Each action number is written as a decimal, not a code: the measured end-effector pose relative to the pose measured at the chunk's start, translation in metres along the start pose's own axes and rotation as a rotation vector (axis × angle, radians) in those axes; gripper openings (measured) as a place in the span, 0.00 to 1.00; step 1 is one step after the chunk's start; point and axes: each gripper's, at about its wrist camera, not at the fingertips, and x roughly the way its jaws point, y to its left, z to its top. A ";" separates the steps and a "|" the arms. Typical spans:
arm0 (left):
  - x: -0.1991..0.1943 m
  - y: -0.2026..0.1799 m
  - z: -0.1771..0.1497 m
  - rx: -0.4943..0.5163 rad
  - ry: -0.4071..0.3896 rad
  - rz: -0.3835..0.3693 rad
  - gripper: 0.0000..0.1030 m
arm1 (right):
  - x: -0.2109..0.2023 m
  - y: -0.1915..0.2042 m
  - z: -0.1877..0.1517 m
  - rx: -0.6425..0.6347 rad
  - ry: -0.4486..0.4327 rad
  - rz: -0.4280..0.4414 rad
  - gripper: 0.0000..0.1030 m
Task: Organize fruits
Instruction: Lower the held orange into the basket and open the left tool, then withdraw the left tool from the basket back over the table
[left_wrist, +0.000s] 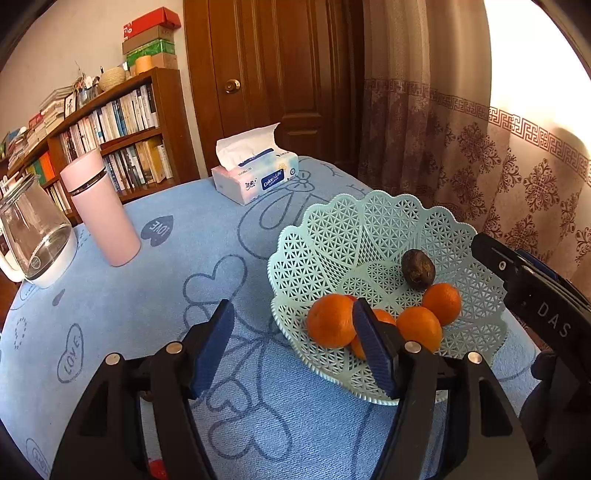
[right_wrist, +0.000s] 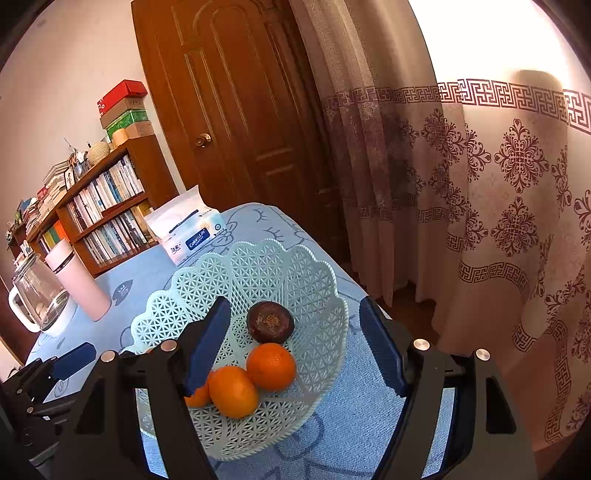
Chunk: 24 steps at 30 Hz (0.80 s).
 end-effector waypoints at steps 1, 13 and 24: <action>0.001 0.001 -0.001 -0.002 0.001 0.005 0.65 | 0.000 0.000 0.000 0.000 0.000 0.000 0.72; 0.003 0.005 -0.010 0.018 0.010 0.071 0.73 | 0.000 -0.001 0.000 0.003 -0.001 0.002 0.72; 0.030 0.005 -0.014 0.044 0.066 0.144 0.75 | -0.002 0.001 0.001 -0.001 -0.004 0.011 0.72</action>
